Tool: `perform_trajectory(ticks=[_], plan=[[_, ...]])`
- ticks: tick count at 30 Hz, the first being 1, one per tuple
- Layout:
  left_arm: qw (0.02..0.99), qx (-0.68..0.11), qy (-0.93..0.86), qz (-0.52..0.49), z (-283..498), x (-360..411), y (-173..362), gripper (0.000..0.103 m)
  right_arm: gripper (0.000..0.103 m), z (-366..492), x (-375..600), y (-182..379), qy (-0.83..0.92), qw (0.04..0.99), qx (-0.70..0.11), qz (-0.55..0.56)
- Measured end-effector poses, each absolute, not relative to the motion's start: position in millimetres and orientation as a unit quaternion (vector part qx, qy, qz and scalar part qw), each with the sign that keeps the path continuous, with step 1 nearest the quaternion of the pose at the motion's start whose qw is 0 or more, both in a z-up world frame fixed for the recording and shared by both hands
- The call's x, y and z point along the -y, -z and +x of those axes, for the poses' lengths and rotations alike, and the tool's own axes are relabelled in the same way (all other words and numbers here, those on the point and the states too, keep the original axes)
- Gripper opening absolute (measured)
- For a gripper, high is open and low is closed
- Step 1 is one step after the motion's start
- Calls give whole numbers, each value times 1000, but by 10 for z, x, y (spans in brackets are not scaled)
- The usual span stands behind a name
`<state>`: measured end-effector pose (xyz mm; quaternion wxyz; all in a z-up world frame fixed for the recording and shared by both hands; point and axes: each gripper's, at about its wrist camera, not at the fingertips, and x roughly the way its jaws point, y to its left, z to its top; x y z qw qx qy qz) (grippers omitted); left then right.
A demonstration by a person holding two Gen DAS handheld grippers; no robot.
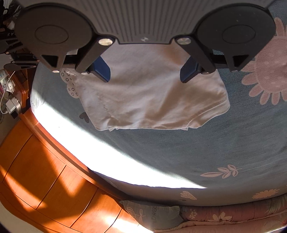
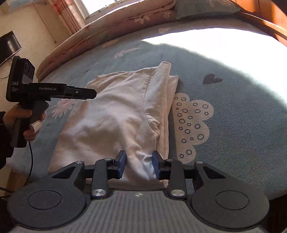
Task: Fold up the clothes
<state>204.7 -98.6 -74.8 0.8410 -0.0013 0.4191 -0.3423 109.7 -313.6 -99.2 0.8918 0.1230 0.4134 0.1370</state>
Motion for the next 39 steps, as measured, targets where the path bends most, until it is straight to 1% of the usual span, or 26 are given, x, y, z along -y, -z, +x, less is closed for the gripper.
perform_trajectory(ticks=[2,4,7,9,10,12,14,16,17,18,19,21,23,24,25,26,27,28,29,30,32,35,39], plan=[[838,-412,358,12,1911,1008,679,85,38,1147,3002,856,-153,903,-388,101],[829,-414,376,14,1775,1015,643,85,43,1276,2830,755,-173,912,-364,80],[802,-458,382,-42,1672,884,777,85,43,1458,2702,862,-185,905,-375,73],[789,-488,370,-56,1619,781,943,85,43,1493,2705,981,-173,901,-393,62],[789,-488,368,-59,1580,718,1002,85,42,1476,2739,1040,-161,899,-403,55],[792,-479,373,-65,1511,631,994,85,39,1297,2953,1091,-147,900,-402,81],[790,-481,373,-73,1490,629,934,85,40,1146,3075,1032,-124,903,-401,90],[786,-478,382,-86,1472,666,862,85,46,1030,3102,932,-110,910,-390,88],[784,-477,387,-93,1463,685,826,85,46,987,3094,879,-107,913,-383,87],[779,-480,393,-98,1456,713,822,85,47,978,3065,842,-123,913,-374,106],[772,-487,396,-102,1440,754,850,85,50,987,3021,833,-140,911,-369,119],[760,-503,396,-109,1402,808,930,85,53,1031,2922,887,-162,903,-377,125],[750,-524,387,-111,1343,767,1049,85,53,1063,2900,1031,-133,898,-405,108],[747,-531,383,-115,1311,720,1092,85,48,1064,2928,1096,-109,897,-416,98],[745,-532,383,-122,1287,667,1093,85,29,1034,3016,1088,-103,898,-413,113],[743,-533,384,-128,1265,614,1087,85,25,1003,3104,1080,-97,898,-409,127],[745,-531,383,-127,1262,584,1045,85,27,973,3190,1070,-91,899,-405,141],[753,-523,381,-120,1284,569,975,85,43,956,3203,998,-80,906,-393,136],[761,-512,380,-118,1342,563,899,85,51,941,3215,925,-69,913,-381,131],[770,-500,379,-117,1405,560,822,85,55,976,3173,842,-74,920,-369,114],[784,-479,375,-127,1601,563,703,85,55,1104,3073,745,-97,924,-356,100],[803,-449,368,-135,1945,606,547,85,55,1445,2816,702,-114,931,-345,36],[820,-432,353,-128,2340,721,569,85,55,1928,2674,757,-117,933,-340,-10]])
